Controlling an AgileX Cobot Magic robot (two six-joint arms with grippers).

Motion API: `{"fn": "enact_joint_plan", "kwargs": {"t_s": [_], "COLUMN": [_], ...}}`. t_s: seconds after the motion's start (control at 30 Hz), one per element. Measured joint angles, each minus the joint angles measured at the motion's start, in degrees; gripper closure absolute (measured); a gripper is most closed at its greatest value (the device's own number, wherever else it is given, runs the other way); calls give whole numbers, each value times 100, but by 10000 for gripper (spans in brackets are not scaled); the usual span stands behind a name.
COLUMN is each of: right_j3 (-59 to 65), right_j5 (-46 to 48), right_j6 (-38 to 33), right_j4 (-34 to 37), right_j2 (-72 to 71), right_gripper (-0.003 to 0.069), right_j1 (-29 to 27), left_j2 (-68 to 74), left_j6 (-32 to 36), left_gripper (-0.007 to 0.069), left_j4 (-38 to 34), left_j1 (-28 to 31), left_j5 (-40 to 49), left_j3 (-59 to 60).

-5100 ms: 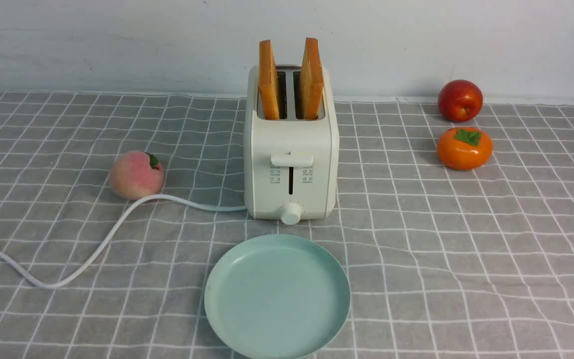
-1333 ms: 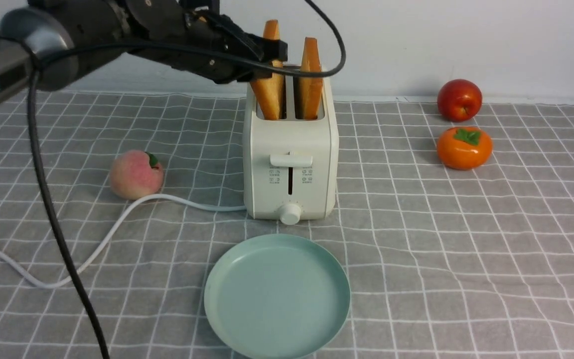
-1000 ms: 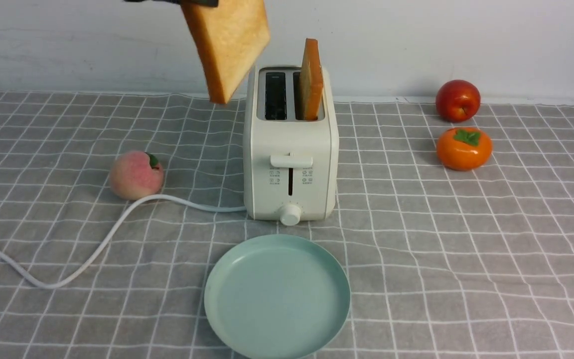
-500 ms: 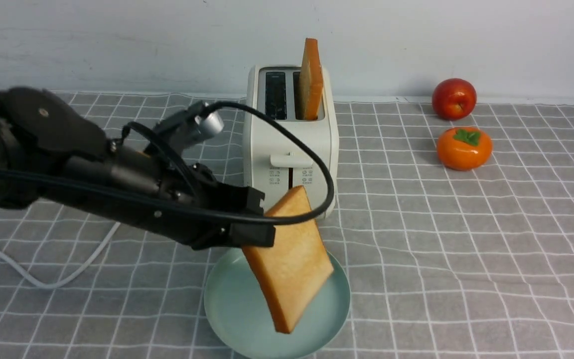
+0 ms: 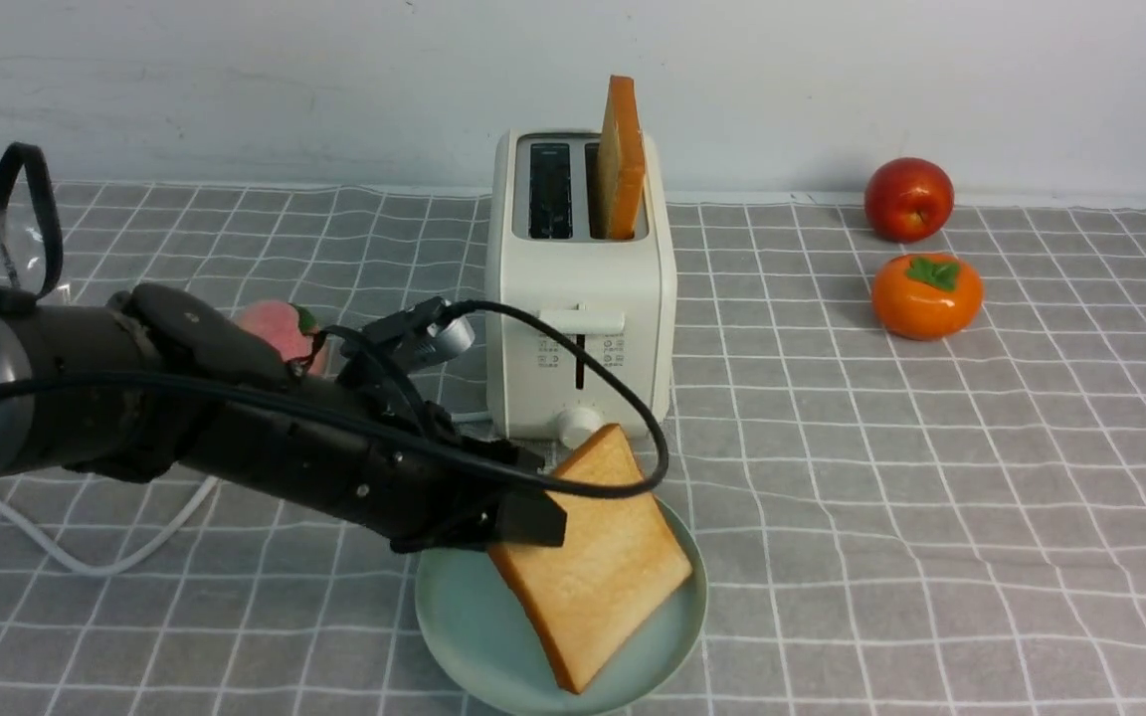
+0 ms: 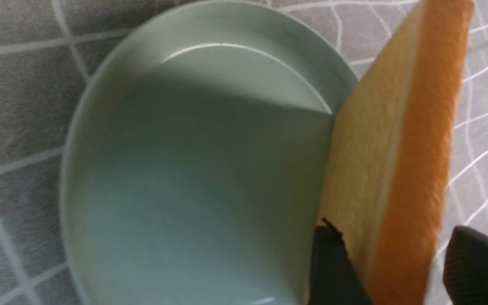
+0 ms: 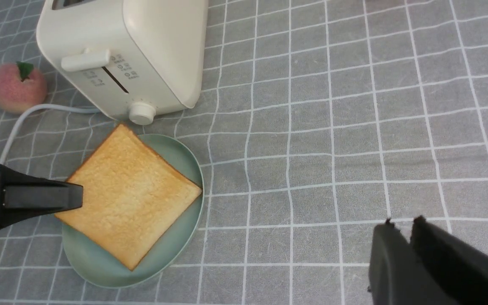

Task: Take toasted bread from bread machine on grey coffee table place on plate.
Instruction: 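Place the slice of bread on the plate with the left gripper, then grasp the toast slice in the toaster and pull it up out of the slot with the right gripper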

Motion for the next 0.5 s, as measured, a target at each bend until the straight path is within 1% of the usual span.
{"fn": "enact_joint_plan", "kwargs": {"t_s": [0.07, 0.13, 0.2, 0.27, 0.3, 0.33, 0.37, 0.4, 0.43, 0.47, 0.5], "right_j3": [0, 0, -44, -181, -198, -339, -473, -664, -698, -998, -1116], "right_j5": [-2, -2, -2, 14, 16, 23, 57, 154, 170, 318, 421], "right_j6": [-4, -43, -154, -213, -219, -242, -242, -247, -247, -260, -262], "right_j4": [0, 0, 0, -5, -5, -5, 1, 13, 23, 92, 123], "right_j2": [0, 0, 0, 0, 0, 33, 69, 169, 215, 416, 523], "right_gripper": [581, 578, 574, 572, 571, 570, 570, 570, 570, 568, 568], "right_j1": [0, 0, 0, 0, 0, 0, 0, 0, 0, 0, 0], "left_j2": [-93, -263, -499, -880, -880, -1168, -1318, -1555, -1634, -1916, -2089], "left_j6": [-310, -736, -1234, -1953, -1953, -2410, -2747, -3151, -3277, -3672, -3842], "left_gripper": [223, 225, 248, 293, 298, 342, 374, 438, 449, 527, 575], "left_j4": [556, 1152, 1748, 2520, 2520, 2993, 3215, 3525, 3624, 3936, 4083], "left_j1": [0, 0, 0, 0, 0, 0, 0, 0, 0, 0, 0], "left_j5": [-60, -109, -153, -177, -177, -156, -89, 42, 92, 290, 383], "left_j3": [0, 0, 0, 0, 0, 0, 0, 0, 0, 6, 35]}}
